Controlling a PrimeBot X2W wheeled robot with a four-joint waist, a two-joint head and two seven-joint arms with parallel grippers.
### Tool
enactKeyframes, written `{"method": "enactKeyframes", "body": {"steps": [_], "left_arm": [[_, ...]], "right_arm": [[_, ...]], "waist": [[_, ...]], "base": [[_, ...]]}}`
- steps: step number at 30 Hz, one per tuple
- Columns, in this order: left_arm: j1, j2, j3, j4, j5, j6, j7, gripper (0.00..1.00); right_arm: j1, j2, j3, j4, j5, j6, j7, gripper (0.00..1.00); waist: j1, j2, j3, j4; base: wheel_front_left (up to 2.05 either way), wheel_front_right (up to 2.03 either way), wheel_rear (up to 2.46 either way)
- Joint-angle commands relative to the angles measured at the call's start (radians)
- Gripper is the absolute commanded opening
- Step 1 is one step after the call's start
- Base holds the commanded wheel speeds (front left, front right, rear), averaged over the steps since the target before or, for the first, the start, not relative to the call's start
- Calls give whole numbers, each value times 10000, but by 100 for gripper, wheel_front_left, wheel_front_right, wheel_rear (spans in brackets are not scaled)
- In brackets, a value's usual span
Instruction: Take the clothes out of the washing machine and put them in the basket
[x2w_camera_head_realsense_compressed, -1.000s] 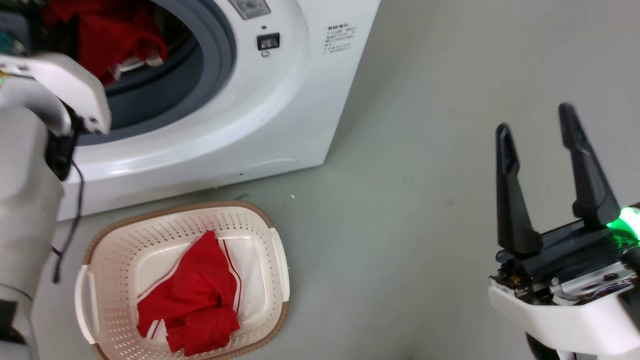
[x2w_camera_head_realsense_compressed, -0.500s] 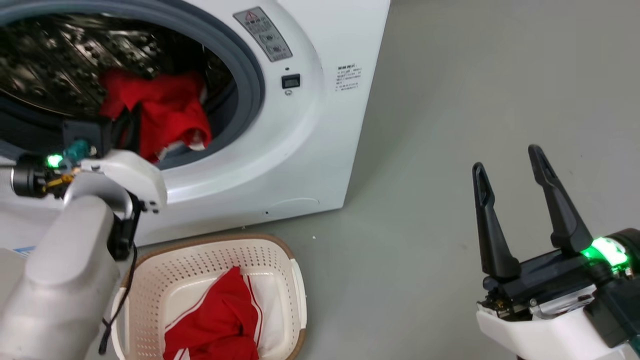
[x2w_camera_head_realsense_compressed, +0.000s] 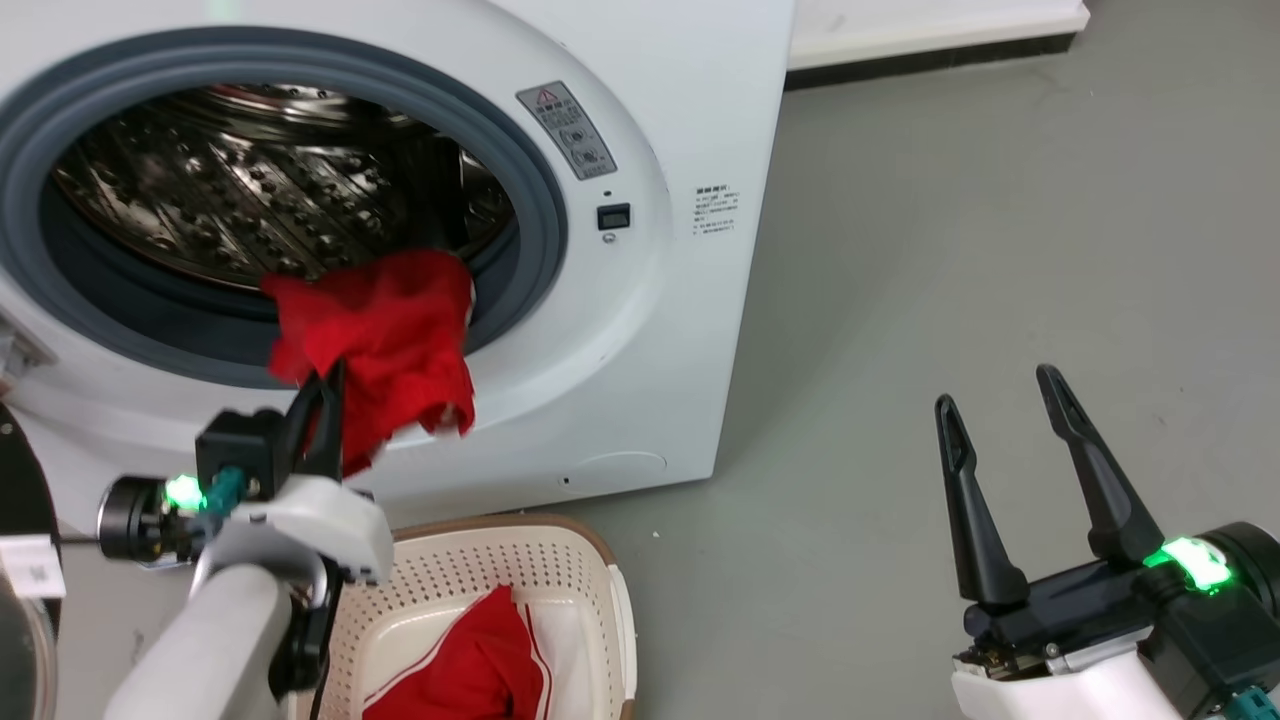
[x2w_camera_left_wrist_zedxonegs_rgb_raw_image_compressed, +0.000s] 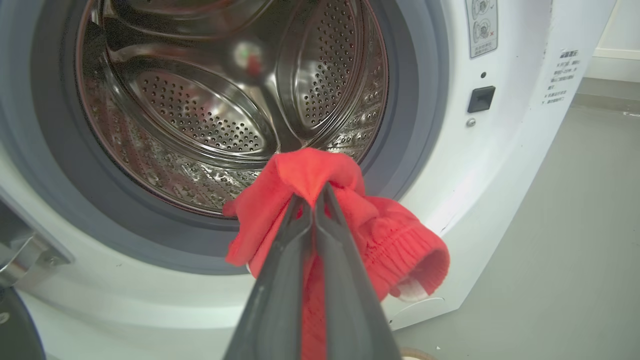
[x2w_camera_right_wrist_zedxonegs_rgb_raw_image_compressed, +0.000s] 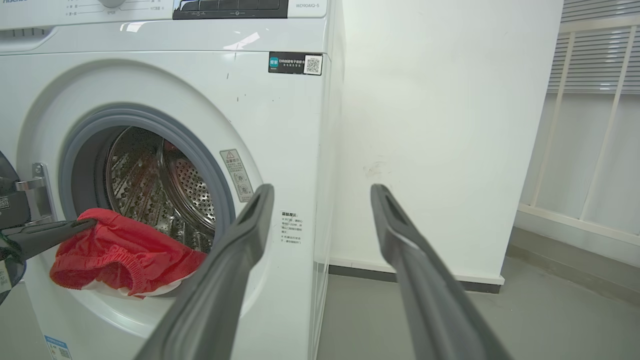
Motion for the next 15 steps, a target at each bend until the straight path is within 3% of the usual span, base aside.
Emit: {"method": "enactKeyframes", "body": {"steps": [1,8,15], "left_arm": [[387,90,18,-318,4,132,-55,0],[1601,162,-239,-1393,-2,620,165,0],[2484,174,-548,-1952,-50,804,325,0]], "right_arm": [[193,2,-48,76,-63,-3,-23,100],[505,2,-150,183,-146,-3,-23,100],[813,2,-222,299,-210,-3,-23,100]], "waist": [[1,0,-215,108],[1,0,-607,312],[1,0,-1033,501]], "base": [[0,0,0],[0,0,0],[0,0,0]]}}
